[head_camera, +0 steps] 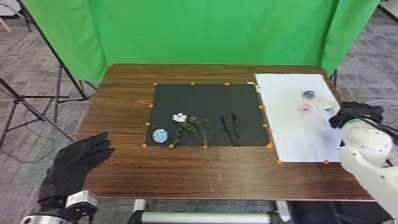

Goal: Arrange flowers

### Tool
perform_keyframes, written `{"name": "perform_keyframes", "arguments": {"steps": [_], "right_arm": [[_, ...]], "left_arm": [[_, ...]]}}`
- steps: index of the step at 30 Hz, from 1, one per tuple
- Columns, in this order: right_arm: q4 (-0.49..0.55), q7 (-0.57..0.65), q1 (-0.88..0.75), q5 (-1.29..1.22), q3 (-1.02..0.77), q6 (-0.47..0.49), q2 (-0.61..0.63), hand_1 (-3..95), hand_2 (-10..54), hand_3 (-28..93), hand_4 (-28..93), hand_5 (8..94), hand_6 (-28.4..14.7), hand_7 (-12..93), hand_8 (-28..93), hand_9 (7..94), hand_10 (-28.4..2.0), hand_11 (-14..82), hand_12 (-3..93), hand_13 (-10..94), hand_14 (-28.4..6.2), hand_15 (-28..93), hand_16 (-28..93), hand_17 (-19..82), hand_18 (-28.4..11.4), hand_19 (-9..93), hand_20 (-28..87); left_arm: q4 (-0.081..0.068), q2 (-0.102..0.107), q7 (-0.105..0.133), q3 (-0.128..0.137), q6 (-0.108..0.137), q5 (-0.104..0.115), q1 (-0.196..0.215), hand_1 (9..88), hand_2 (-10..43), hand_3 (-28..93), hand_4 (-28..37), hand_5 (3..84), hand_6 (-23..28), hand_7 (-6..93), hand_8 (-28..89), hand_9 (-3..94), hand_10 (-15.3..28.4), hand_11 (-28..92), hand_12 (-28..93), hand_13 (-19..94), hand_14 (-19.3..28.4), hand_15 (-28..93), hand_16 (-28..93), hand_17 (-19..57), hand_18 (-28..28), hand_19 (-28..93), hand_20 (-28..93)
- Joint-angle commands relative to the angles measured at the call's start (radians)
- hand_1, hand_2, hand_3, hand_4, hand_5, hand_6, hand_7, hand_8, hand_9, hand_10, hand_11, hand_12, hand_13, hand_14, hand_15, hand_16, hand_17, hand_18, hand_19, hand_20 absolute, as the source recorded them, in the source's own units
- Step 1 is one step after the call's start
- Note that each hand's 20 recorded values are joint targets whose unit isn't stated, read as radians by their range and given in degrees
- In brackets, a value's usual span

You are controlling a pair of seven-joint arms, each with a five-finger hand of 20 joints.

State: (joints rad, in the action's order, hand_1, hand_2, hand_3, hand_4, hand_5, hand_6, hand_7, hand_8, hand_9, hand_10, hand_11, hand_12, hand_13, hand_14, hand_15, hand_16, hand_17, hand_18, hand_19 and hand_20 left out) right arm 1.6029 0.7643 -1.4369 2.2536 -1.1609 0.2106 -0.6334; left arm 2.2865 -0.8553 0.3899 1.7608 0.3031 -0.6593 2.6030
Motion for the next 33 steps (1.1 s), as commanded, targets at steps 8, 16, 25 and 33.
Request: {"name": "perform_keyframes", "arguments": {"steps": [8, 16, 25, 33], "right_arm": [[-0.031, 0.02, 0.026, 0.083, 0.094, -0.13, 0.014, 45.3, -6.6, 75, -28, 58.5, 1.3, 47, -10, 72.9, -8.4, 25.4, 23.4, 55, -10.5, 76, 20, 16, -22.3, 77, 31], [-0.019, 0.004, 0.044, 0.126, 0.124, -0.177, 0.041, 51.4, -6.5, 73, -28, 71.2, 3.9, 45, -6, 85.4, -7.2, 23.9, 31.5, 62, -8.3, 74, 28, 19, -22.0, 79, 31], [0.034, -0.047, 0.165, 0.137, 0.195, -0.295, 0.068, 51.6, -7.1, 74, -28, 73.9, 2.6, 41, -3, 86.5, -7.5, 25.6, 31.8, 63, -9.0, 75, 28, 19, -22.7, 80, 31], [0.137, -0.135, 0.307, 0.131, 0.314, -0.342, 0.06, 51.6, -7.3, 75, -28, 74.4, 2.3, 40, -2, 86.6, -7.6, 26.3, 31.9, 63, -9.4, 75, 28, 20, -22.8, 80, 31]], "left_arm": [[-0.001, -0.011, -0.006, -0.003, -0.011, -0.004, 0.003, 28.0, 4.6, 79, -16.1, 45.2, 13.5, 17.2, -10, 37.9, 21.9, 34, 9, 26, 28.4, 64, -14, -9.2, 23.1, 61, 12], [0.003, -0.013, -0.008, 0.002, -0.01, -0.005, 0.009, 27.9, 4.6, 79, -16.0, 45.2, 13.5, 17.1, -10, 37.9, 21.9, 34, 9, 26, 28.4, 64, -14, -9.2, 23.1, 61, 12], [0.011, -0.009, 0.0, 0.013, 0.002, 0.001, 0.028, 27.9, 4.6, 79, -16.0, 45.1, 13.6, 17.2, -10, 37.9, 21.9, 34, 9, 26, 28.4, 64, -14, -9.2, 23.1, 61, 12], [0.015, 0.005, 0.014, 0.015, 0.017, 0.011, 0.04, 27.9, 4.6, 80, -16.1, 45.2, 13.5, 17.1, -10, 37.8, 21.9, 34, 9, 26, 28.4, 64, -14, -9.2, 23.0, 61, 12]]}}
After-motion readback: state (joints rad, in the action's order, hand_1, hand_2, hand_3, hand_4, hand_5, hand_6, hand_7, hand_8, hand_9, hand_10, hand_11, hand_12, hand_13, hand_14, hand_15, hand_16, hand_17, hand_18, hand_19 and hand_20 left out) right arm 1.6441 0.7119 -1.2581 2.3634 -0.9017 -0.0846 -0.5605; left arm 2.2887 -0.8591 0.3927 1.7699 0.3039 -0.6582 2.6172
